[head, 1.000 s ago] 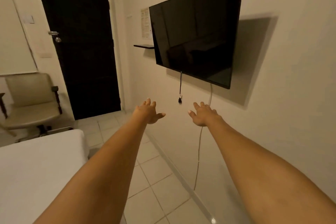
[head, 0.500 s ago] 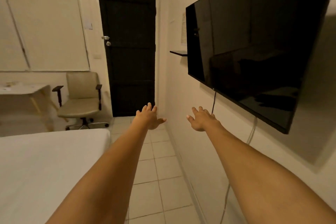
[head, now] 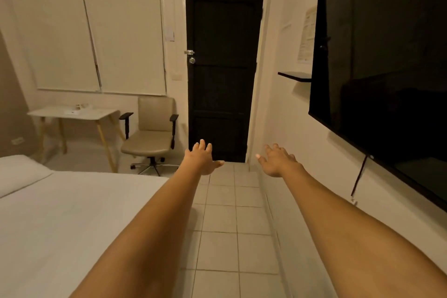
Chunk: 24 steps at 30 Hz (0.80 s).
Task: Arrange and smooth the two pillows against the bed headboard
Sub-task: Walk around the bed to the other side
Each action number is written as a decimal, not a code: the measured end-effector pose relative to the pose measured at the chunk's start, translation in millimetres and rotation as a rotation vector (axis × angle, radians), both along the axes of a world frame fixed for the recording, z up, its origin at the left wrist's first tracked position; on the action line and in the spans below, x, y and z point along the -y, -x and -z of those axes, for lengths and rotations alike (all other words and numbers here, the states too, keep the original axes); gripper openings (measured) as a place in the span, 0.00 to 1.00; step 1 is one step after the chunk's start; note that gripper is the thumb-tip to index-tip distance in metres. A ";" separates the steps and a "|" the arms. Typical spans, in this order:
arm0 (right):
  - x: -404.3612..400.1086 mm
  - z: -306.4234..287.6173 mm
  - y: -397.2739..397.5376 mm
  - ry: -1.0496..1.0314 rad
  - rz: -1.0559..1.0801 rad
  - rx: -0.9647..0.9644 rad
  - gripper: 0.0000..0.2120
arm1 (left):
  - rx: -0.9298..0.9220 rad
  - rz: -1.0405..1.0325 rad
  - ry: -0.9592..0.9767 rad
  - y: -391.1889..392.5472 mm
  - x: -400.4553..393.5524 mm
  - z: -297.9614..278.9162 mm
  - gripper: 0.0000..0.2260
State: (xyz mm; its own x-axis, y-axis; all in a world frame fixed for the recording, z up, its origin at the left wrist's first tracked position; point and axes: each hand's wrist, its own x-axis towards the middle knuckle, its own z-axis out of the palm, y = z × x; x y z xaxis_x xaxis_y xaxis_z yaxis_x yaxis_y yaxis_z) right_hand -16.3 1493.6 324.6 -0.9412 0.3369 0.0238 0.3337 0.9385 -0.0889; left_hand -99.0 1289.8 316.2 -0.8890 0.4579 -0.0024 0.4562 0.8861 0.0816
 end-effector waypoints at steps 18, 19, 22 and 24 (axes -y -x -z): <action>-80.8 -2.7 337.2 0.073 -0.032 0.015 0.31 | -0.006 -0.030 0.044 328.0 -69.7 -15.2 0.36; -86.9 -0.8 352.8 0.077 -0.038 0.014 0.31 | -0.005 -0.033 0.047 342.9 -75.6 -14.3 0.36; -109.5 2.9 401.9 0.082 -0.052 0.006 0.30 | -0.004 -0.044 0.058 391.1 -97.9 -12.4 0.37; -128.6 4.5 435.6 0.087 -0.059 0.002 0.30 | -0.019 -0.050 0.054 423.9 -118.1 -12.7 0.37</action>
State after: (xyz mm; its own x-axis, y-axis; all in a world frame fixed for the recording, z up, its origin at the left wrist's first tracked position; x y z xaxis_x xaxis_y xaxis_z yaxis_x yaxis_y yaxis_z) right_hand -451.9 1622.1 320.1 -0.9595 0.2818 -0.0053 0.2786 0.9453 -0.1697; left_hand -522.9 1407.9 328.9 -0.9109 0.4126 -0.0084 0.4123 0.9107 0.0251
